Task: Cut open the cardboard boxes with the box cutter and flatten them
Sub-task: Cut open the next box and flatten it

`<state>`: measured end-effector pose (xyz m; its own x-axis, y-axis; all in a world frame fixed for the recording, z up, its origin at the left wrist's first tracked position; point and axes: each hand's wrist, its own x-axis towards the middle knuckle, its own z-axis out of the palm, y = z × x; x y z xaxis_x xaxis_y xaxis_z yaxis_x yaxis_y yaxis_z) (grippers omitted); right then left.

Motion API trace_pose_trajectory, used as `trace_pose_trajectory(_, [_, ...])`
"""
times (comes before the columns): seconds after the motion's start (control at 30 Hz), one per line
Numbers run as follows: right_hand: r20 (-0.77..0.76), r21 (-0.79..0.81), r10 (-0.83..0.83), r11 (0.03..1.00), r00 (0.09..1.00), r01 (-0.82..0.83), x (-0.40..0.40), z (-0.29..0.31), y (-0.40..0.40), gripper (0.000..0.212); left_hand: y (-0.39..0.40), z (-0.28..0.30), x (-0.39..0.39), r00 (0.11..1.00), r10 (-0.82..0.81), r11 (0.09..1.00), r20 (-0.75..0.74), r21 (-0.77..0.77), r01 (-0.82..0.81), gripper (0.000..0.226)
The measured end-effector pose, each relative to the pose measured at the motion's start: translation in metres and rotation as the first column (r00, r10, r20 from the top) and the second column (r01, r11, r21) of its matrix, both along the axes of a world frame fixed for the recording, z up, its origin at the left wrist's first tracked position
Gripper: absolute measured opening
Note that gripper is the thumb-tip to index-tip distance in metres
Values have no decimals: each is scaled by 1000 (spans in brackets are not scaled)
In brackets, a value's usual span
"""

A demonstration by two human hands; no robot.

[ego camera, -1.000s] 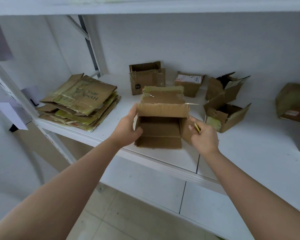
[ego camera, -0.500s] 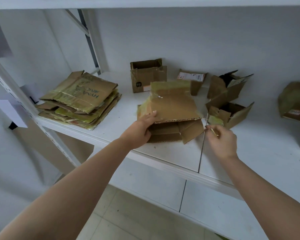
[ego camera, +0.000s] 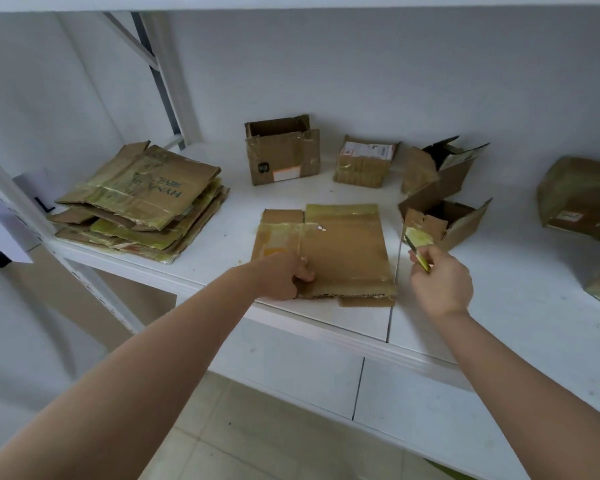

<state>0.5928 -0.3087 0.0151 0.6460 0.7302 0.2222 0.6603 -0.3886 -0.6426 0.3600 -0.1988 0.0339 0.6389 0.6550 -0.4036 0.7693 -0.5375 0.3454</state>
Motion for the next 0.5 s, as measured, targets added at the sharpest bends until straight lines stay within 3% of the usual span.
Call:
trace_pose_trajectory(0.07, [17, -7, 50, 999, 999, -50, -4, 4, 5, 22, -2, 3, -9, 1000, -21, 999, -9, -41, 21, 41])
trace_pose_trajectory(0.17, [51, -17, 116, 993, 992, -115, -10, 9, 14, 21, -4, 14, -18, 951, 178, 983, 252, -79, -163, 30])
trace_pose_trajectory(0.27, [120, -25, 169, 986, 978, -168, -16, 17, 23, 24, 1, 20, -20, 880, 218, 947, 422, 126, -295, 28])
trace_pose_trajectory(0.4, [293, -95, 178, 983, 939, -157, -21, 32, 37, 37, 14, 18, -21, 871, 154, 905, 467, 288, -314, 35])
trace_pose_trajectory(0.5, [408, -100, 187, 982, 893, -160, -23, 40, 49, 43, 26, 11, -20, 913, 158, 889, 375, 349, -298, 54])
